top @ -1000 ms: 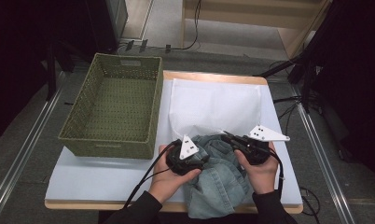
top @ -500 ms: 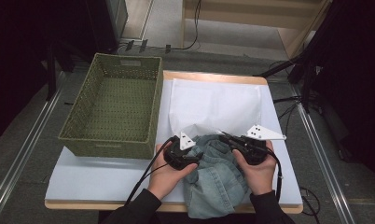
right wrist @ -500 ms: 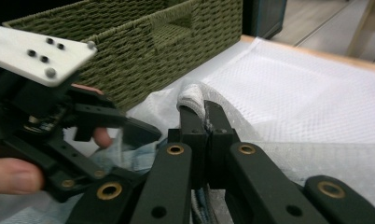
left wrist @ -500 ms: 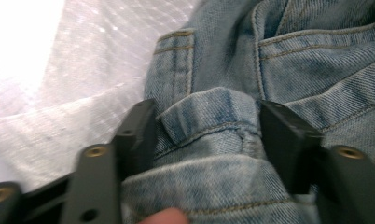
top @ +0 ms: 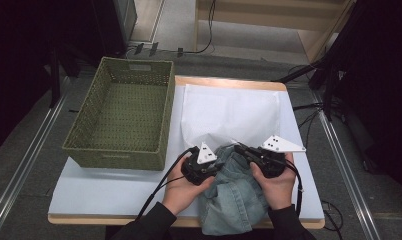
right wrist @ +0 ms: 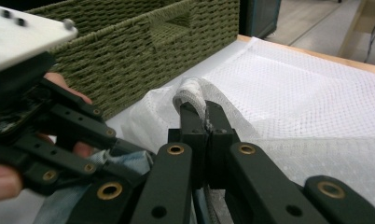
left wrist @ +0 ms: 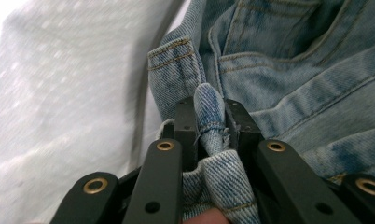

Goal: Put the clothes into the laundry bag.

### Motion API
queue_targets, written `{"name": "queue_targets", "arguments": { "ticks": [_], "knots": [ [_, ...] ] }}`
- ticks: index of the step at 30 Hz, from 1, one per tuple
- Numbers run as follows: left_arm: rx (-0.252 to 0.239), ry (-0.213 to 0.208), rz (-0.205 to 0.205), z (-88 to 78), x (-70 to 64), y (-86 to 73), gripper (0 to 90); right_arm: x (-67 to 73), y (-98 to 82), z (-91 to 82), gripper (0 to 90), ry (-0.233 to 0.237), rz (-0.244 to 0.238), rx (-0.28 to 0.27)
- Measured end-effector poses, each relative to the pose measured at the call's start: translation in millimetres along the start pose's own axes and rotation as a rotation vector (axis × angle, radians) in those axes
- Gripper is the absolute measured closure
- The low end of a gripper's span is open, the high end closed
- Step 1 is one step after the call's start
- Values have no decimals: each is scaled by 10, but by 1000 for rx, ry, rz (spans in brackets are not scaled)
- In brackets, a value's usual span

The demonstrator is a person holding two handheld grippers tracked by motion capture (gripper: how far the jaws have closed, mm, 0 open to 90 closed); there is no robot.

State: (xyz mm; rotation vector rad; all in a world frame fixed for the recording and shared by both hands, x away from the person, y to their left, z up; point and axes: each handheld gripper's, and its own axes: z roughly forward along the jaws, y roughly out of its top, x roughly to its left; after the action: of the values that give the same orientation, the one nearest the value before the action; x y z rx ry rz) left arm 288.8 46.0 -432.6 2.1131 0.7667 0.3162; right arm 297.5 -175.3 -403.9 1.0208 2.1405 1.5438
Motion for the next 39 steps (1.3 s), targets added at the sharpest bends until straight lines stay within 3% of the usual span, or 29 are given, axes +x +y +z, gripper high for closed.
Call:
{"name": "queue_targets", "arguments": {
  "ticks": [5, 8, 10, 11, 12, 14, 15, 16, 18, 21, 25, 27, 29, 31, 34, 36, 39],
  "knots": [
    [-4, -23, 28, 55, -99, 100, 779, 47, 12, 9, 900, 19, 36, -21],
    [-1, -12, 44, 128, -141, 163, 779, 66, 22, 9, 900, 37, 28, -31],
    [6, 61, 51, 188, -142, 197, 782, 80, 31, -6, 900, 41, 19, -39],
    [10, 137, 52, 216, -117, 200, 786, 83, 36, -15, 900, 38, 19, -42],
    [2, 190, 19, 247, -43, 190, 790, 84, 44, -34, 900, 32, 18, -50],
    [-4, 222, -27, 280, 55, 163, 791, 72, 63, -83, 900, 6, 11, -65],
    [-3, 210, -37, 296, 95, 148, 787, 65, 65, -92, 900, -7, 8, -59],
    [-1, 166, -39, 303, 113, 135, 763, 49, 59, -95, 900, -25, 3, -49],
    [-12, 136, -29, 251, 101, 129, 627, 9, 28, -88, 900, -39, 19, -50],
    [-58, 43, -62, 35, 85, 159, 419, -63, -2, -92, 900, -56, 43, -52],
    [-128, -119, -91, -248, 52, 216, 357, -92, 5, -118, 900, -63, 53, -60],
    [-103, -178, -68, -250, -33, 210, 317, -91, 5, -114, 900, -64, 53, -59],
    [-42, -242, -20, -170, -189, 181, 237, -82, 0, -102, 900, -65, 49, -59],
    [27, -255, 40, -28, -382, 129, 176, -76, -12, -91, 900, -71, 41, -56],
    [140, -269, 67, 191, -461, 68, 188, -80, -31, -100, 900, -79, 42, -55],
    [172, -270, 57, 278, -435, 37, 290, -87, -38, -116, 900, -78, 46, -55],
    [161, -266, 58, 245, -372, 38, 698, -102, -43, -155, 899, -74, 53, -58]
  ]
}}
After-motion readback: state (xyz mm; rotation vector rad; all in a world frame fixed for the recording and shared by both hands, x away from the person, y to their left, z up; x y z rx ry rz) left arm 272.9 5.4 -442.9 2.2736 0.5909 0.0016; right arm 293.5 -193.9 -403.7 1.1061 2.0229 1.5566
